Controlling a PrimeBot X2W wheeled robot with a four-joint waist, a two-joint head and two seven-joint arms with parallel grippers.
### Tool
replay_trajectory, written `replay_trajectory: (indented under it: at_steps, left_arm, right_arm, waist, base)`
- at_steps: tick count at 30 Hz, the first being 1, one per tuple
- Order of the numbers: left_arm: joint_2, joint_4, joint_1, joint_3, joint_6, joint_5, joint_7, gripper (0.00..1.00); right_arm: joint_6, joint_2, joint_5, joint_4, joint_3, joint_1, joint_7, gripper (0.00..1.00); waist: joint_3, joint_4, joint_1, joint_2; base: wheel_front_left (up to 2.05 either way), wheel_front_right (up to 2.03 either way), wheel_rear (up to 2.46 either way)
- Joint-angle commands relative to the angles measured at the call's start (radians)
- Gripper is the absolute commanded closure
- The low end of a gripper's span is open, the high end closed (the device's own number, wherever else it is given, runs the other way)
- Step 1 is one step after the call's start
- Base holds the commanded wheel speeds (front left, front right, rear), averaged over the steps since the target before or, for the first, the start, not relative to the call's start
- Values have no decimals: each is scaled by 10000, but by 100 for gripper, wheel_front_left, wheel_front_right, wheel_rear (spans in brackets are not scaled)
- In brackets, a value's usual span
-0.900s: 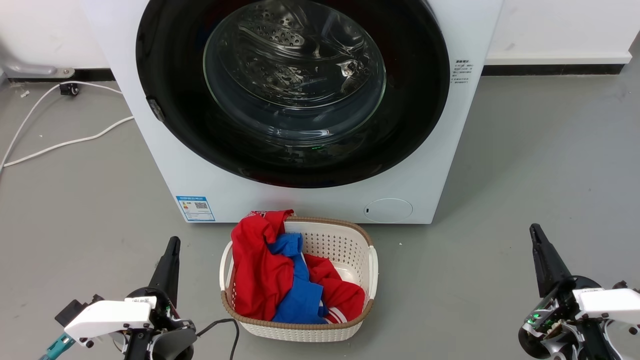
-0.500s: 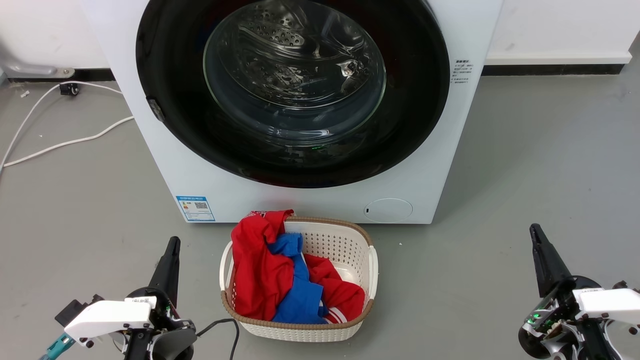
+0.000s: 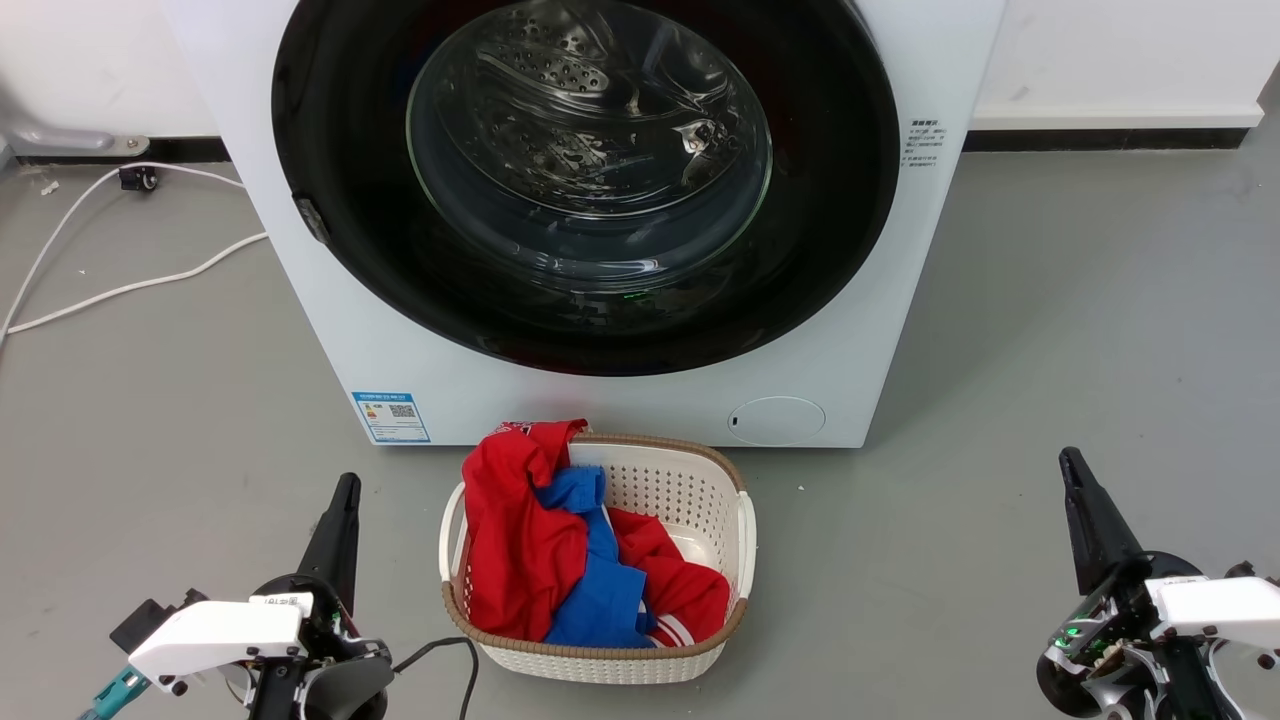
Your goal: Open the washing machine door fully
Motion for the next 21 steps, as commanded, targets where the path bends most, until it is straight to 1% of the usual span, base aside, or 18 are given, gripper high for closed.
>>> replay_trajectory:
  at_steps: [1,12,13,17,21]
  left_arm:
    - [-9,-3,-75,11,-28,-2,19,100]
    - [-9,-3,-76,11,-28,0,19,100]
    - [0,-1,0,0,0,1,-1,0]
    - [-30,212,222,-54,6,16,-66,0]
    - [-28,27,286,-87,6,177,-276,0]
  right_arm:
    - [0,28,-50,8,0,-127,12,100]
    - [0,28,-49,8,0,-127,11,100]
    - [0,0,-2,0,1,1,-2,0]
    - [-2,13,-26,232,5,226,-49,0]
    - [-1,13,-211,158,-74,324,-260,0]
  waist:
    - [0,0,0,0]
    - [0,0,0,0]
    - [0,0,0,0]
    - [1,0,0,0]
    - [3,1,0,0]
  base:
    - [0,0,0]
    - [0,0,0]
    - [0,0,0]
    - [0,0,0]
    - [0,0,0]
